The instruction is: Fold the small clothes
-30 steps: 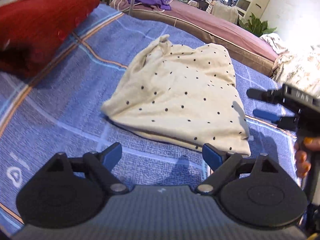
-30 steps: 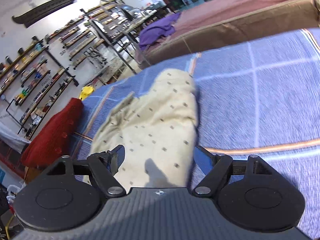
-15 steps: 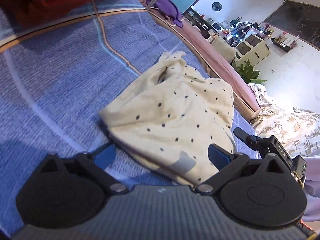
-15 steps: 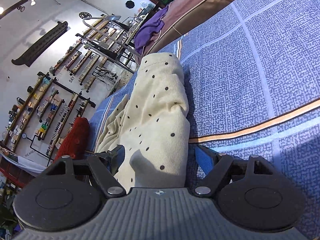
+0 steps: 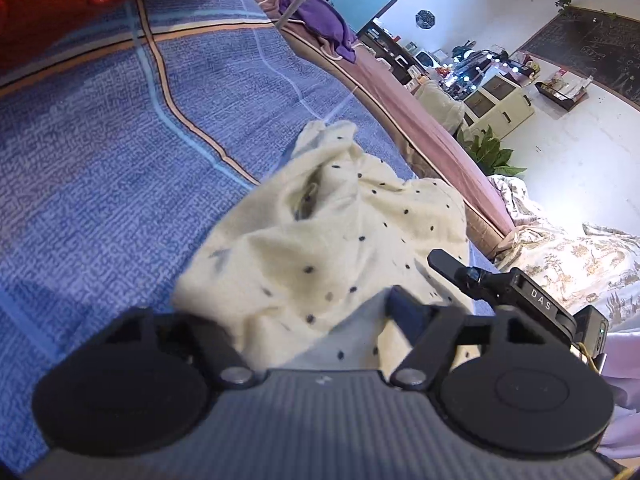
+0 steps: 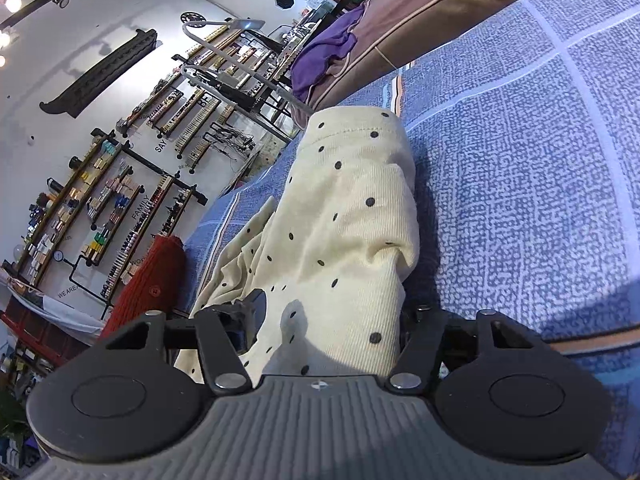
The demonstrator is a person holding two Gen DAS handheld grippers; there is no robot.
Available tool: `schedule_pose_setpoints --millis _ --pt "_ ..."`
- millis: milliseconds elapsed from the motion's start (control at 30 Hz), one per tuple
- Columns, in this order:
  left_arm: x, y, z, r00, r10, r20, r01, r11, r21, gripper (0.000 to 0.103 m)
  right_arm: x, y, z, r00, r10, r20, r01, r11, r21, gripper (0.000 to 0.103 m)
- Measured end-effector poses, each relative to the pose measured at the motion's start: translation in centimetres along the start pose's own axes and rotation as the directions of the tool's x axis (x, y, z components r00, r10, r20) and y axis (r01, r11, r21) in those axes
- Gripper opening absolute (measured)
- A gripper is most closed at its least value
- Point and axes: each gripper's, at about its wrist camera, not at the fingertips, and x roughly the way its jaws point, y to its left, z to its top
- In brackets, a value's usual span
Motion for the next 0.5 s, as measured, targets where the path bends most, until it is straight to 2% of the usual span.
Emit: schedule_pose_setpoints --millis 133,167,233,367,500 --pt "0.8 0.3 0.3 1.000 -0.012 -0.011 0.011 0.998 -0.059 0.041 0.6 0.1 -0.1 1.000 -0.010 -0.013 0.010 1.000 -0.002 0.059" --pt "1.0 0.3 0.4 1.000 -0.010 -0.013 0.009 0.998 -0.057 0.040 0.6 0.1 -0.2 1.000 -0.015 -0.013 0.015 1.000 -0.003 0.055" --pt "1.2 0.1 0.4 1.000 -0.004 -0.013 0.003 0.999 -0.042 0.034 0.3 -0.2 -0.3 1.000 -0.021 -0.013 0.021 1.000 0.008 0.040" --pt "0.8 -0.2 0.4 1.000 0.000 -0.022 0.000 1.000 -0.022 0.027 -0.6 0.0 -0.5 0.999 -0.036 -0.009 0.036 0.999 0.033 0.028" --pt "0.0 -0.5 0.4 1.000 0.010 -0.027 -0.010 1.000 -0.009 0.023 -2.0 2.2 -1.1 0.998 -0.057 0.014 0.058 0.998 -0.040 0.024"
